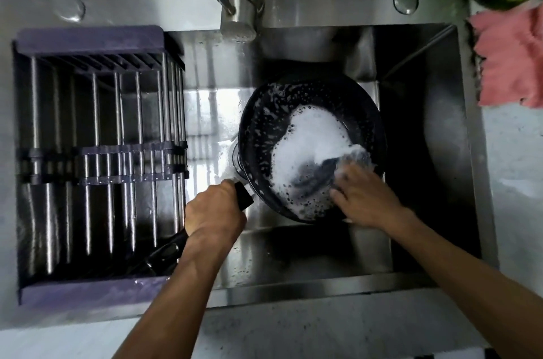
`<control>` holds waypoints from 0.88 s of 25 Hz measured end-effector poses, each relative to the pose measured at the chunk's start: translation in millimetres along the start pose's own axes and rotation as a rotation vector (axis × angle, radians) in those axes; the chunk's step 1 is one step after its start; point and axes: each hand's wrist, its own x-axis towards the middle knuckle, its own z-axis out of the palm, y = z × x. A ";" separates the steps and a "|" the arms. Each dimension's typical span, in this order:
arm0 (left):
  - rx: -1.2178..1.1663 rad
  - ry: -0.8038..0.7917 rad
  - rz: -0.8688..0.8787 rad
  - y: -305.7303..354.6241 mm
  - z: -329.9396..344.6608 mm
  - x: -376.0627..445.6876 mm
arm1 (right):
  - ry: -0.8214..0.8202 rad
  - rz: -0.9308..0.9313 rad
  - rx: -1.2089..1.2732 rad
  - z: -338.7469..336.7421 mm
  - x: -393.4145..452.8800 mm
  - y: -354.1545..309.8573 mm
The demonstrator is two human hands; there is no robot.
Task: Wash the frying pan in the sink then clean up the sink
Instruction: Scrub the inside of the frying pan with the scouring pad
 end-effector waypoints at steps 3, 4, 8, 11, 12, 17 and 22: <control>0.021 0.004 0.004 1.2 -0.7 2.1 | -0.117 -0.084 0.109 7.0 0.3 5.7; 0.016 0.001 0.006 1.3 -0.3 1.3 | -0.069 -0.063 0.094 7.9 -1.6 6.8; 0.018 -0.003 -0.002 1.2 -2.8 0.3 | -0.077 -0.175 0.175 2.9 -3.3 0.3; 0.011 -0.005 0.004 1.7 -1.6 -0.9 | -0.053 -0.096 0.188 5.0 -3.1 -2.2; 0.012 -0.007 0.005 1.6 -2.1 -0.4 | -0.036 -0.074 0.150 9.2 0.0 -5.1; 0.014 -0.025 0.014 1.4 -4.2 1.1 | -0.015 -0.327 0.433 0.9 57.3 -63.6; 0.014 -0.034 0.017 0.9 -3.3 3.1 | 0.188 -0.281 0.627 -9.2 96.1 -93.1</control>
